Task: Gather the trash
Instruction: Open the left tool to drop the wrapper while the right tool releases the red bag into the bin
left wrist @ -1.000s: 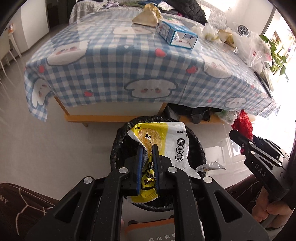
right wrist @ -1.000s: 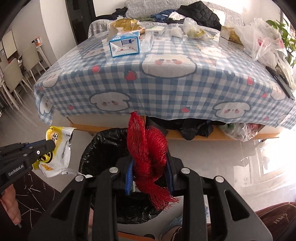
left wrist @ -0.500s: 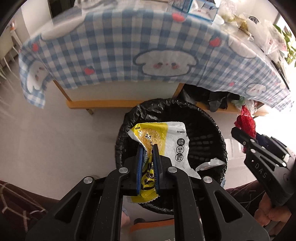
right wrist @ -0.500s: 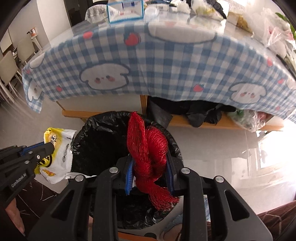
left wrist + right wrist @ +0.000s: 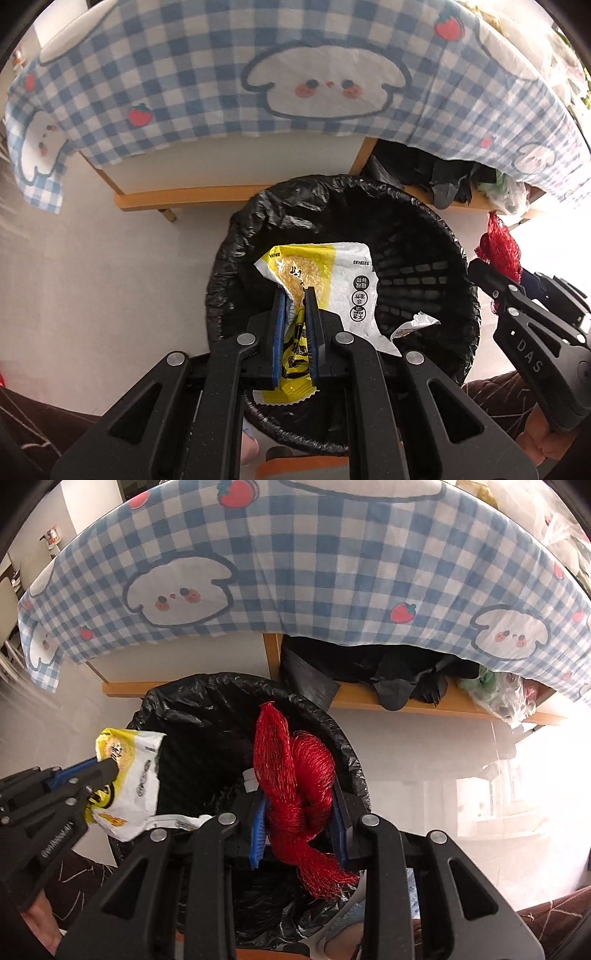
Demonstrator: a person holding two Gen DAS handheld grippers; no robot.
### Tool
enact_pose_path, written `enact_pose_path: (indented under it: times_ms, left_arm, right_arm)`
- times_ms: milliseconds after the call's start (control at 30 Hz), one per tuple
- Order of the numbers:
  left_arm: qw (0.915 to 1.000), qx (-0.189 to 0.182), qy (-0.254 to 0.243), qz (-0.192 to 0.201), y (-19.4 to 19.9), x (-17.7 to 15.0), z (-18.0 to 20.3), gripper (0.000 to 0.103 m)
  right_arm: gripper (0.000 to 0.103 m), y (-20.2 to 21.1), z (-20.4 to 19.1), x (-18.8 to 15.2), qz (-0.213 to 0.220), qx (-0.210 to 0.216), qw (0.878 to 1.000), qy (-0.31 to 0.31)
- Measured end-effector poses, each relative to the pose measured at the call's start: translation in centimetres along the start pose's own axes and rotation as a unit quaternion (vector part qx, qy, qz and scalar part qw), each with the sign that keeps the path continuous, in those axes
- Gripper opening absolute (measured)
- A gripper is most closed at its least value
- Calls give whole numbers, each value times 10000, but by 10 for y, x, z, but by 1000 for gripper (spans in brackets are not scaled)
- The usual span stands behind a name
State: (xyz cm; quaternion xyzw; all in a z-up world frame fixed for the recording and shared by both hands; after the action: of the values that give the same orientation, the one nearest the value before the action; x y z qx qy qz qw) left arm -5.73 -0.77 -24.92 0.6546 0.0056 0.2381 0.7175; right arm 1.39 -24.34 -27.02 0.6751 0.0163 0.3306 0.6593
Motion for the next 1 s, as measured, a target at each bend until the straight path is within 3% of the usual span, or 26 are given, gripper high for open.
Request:
enact_pose_path:
  times_ms: [567,667,1000]
  left_arm:
    - [9991,-3,-339,-238,-41,-16,36,11]
    - [9993,34,-308,-223,-44,-16,35,15]
    - [9999,148,-51,2,-32,-13,18,62]
  right_arm:
    - [27,9,24,-8,74,-11,9993,-359]
    - [27,10,22,-7,108,13,9994,-341]
    - [27,5,16,-4,129,112,9994,-308]
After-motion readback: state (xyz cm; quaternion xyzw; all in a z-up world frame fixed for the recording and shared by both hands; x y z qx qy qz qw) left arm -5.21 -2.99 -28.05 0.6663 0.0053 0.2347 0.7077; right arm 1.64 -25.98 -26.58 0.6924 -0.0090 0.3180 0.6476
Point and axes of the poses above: each gripper's, at about its wrist camera, not at the fingertips, and y roughly against the way its jaws point, z to its right, x to its top, the point moved 3 cm from there along -y, roughly the way its jaws point, and after that the axes turned 15 degrees about y, right-handed, at the moved point
